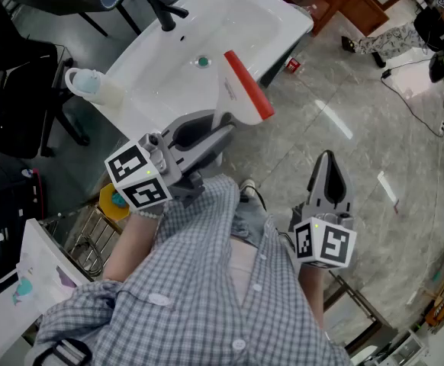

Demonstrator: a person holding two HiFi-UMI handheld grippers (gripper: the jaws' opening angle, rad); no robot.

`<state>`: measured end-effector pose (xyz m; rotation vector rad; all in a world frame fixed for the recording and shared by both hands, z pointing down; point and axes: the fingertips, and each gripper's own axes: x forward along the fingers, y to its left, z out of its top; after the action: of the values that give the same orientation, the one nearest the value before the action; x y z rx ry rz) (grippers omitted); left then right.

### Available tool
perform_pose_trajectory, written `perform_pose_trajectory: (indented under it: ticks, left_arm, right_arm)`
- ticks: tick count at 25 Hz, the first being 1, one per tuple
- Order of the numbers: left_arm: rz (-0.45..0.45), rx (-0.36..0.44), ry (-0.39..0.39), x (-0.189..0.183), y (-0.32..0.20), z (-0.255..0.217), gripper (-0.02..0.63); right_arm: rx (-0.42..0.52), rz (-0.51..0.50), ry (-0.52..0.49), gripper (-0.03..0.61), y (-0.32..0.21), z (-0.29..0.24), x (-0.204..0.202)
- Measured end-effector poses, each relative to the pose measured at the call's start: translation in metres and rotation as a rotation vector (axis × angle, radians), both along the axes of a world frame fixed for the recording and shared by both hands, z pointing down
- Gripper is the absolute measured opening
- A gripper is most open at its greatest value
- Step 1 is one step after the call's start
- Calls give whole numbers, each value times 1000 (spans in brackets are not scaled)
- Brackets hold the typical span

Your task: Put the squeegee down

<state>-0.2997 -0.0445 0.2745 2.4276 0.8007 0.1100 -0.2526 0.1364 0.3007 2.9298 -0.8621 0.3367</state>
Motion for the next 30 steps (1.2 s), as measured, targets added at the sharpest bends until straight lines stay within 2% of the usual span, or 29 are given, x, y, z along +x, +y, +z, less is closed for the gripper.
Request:
perform_pose_trajectory:
  ticks: [11, 30]
  left_arm:
    - [21, -5, 4, -5, -1, 0, 89]
    - [100, 10, 33, -25, -7, 2, 89]
  right_arm:
    - [-13, -6, 11, 9, -6, -3, -7]
    - [3, 92, 17, 9, -9, 5, -41]
